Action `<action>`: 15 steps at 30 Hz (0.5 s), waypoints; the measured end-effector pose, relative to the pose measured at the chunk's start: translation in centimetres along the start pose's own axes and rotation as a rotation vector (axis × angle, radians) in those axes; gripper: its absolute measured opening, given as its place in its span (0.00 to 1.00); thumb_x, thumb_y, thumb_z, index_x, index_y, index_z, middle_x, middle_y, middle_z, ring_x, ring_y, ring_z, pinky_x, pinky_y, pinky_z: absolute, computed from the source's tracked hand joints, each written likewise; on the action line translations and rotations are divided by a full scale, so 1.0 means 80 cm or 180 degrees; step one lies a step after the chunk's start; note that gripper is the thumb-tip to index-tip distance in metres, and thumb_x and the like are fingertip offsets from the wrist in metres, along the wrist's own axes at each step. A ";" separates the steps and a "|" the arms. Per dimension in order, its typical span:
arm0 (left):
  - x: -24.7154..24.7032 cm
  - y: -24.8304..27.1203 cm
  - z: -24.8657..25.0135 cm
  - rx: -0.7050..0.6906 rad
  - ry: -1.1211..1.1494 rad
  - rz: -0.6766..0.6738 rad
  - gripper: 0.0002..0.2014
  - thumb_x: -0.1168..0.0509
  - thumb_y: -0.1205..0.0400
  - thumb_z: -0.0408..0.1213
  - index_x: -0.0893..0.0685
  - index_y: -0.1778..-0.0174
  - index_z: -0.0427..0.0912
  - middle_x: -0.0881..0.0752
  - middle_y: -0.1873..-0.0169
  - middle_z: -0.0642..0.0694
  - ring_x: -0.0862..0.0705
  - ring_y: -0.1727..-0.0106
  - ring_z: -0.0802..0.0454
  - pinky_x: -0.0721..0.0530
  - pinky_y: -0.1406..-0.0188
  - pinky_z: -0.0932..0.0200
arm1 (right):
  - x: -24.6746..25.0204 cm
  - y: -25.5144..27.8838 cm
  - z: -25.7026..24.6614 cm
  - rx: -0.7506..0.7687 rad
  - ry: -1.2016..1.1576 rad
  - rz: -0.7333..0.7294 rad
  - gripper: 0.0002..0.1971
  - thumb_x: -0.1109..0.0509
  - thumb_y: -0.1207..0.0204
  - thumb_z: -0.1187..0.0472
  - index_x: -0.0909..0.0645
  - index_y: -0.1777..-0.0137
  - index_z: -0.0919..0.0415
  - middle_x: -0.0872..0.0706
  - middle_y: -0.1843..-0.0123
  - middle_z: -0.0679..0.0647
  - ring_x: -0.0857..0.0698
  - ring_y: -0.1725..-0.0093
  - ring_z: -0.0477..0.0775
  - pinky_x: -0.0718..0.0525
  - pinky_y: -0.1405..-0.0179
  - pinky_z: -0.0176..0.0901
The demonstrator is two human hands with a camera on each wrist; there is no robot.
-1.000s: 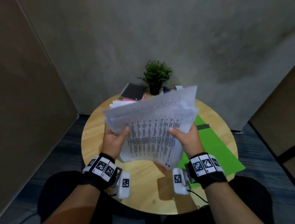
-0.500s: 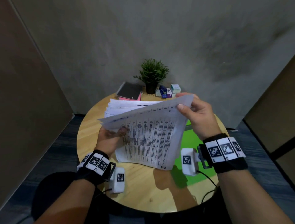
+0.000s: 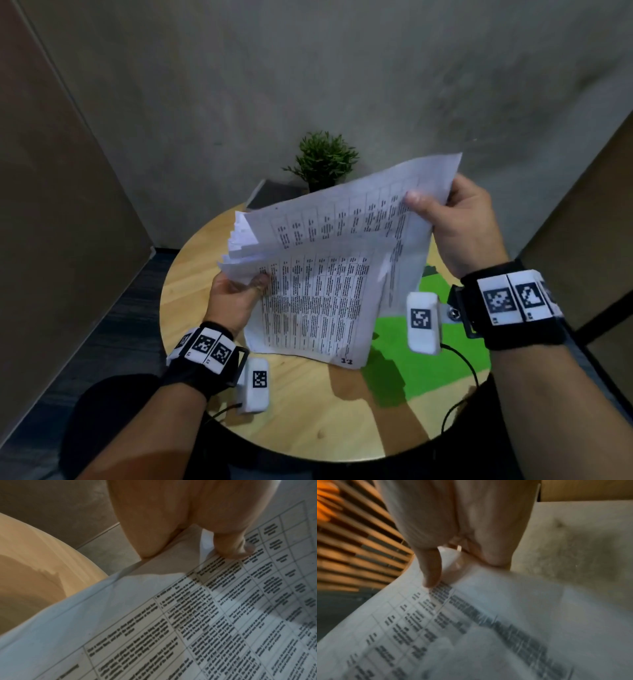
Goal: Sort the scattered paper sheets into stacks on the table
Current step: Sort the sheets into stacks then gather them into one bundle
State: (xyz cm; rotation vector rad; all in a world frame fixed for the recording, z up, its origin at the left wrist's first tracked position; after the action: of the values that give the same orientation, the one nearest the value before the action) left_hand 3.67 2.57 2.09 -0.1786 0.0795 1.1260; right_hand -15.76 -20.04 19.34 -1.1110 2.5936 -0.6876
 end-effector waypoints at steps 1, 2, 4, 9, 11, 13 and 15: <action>0.000 0.000 0.002 -0.0006 -0.0025 -0.0017 0.13 0.32 0.22 0.23 0.18 0.42 0.26 0.09 0.68 0.55 0.11 0.65 0.63 0.16 0.66 0.71 | 0.005 0.000 0.004 -0.0079 0.0111 -0.0039 0.10 0.28 0.29 0.72 0.14 0.52 0.58 0.08 0.58 0.46 0.11 0.58 0.44 0.15 0.57 0.38; 0.000 0.001 0.003 -0.0003 -0.0040 -0.0042 0.12 0.32 0.22 0.23 0.18 0.42 0.27 0.09 0.68 0.56 0.11 0.65 0.62 0.16 0.65 0.70 | 0.014 -0.002 0.004 -0.0096 0.0164 0.0024 0.10 0.28 0.29 0.73 0.13 0.53 0.58 0.08 0.58 0.44 0.11 0.58 0.43 0.15 0.55 0.37; 0.002 -0.001 -0.001 0.0013 -0.0085 -0.0078 0.10 0.31 0.22 0.24 0.17 0.45 0.32 0.09 0.66 0.56 0.10 0.62 0.61 0.14 0.63 0.67 | 0.053 -0.012 -0.007 0.0027 0.0354 0.0549 0.10 0.28 0.27 0.73 0.15 0.51 0.59 0.09 0.60 0.38 0.13 0.59 0.38 0.16 0.55 0.35; 0.006 0.001 -0.002 0.0041 0.0003 -0.0068 0.06 0.31 0.22 0.23 0.14 0.50 0.33 0.08 0.64 0.48 0.10 0.63 0.51 0.13 0.62 0.54 | 0.186 -0.024 -0.007 -0.0134 0.1890 0.2256 0.18 0.32 0.33 0.58 0.14 0.42 0.56 0.09 0.53 0.46 0.13 0.53 0.43 0.13 0.47 0.43; 0.003 0.003 0.002 0.0017 0.0061 -0.0135 0.11 0.33 0.22 0.19 0.12 0.58 0.40 0.08 0.66 0.50 0.10 0.65 0.54 0.12 0.66 0.57 | 0.211 -0.024 0.009 -0.0335 0.2498 0.2468 0.21 0.37 0.29 0.57 0.19 0.36 0.53 0.11 0.46 0.58 0.14 0.49 0.54 0.16 0.44 0.45; 0.004 0.002 0.003 -0.0008 0.0118 -0.0187 0.14 0.34 0.23 0.18 0.12 0.58 0.42 0.08 0.66 0.52 0.10 0.64 0.56 0.12 0.68 0.60 | 0.223 -0.023 0.027 -0.0573 0.3031 0.2525 0.19 0.41 0.24 0.60 0.22 0.34 0.56 0.14 0.43 0.67 0.15 0.46 0.65 0.18 0.43 0.50; 0.006 0.002 0.004 -0.0046 0.0159 -0.0207 0.12 0.33 0.24 0.19 0.15 0.55 0.42 0.08 0.66 0.54 0.10 0.64 0.57 0.13 0.68 0.62 | 0.223 -0.022 0.043 -0.0681 0.3112 0.2468 0.18 0.41 0.22 0.61 0.24 0.34 0.60 0.15 0.43 0.70 0.15 0.45 0.69 0.17 0.42 0.54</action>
State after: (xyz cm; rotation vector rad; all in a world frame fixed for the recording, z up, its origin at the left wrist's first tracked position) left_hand 3.72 3.15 2.29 -0.2210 0.1093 1.0578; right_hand -25.52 -35.26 16.68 0.4208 3.5406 -0.8812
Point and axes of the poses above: each hand's wrist, its own y-axis away from the middle knuckle, its own x-axis out of the back of the hand, z = x × y, the point moved 7 cm from there along -y, towards the middle knuckle
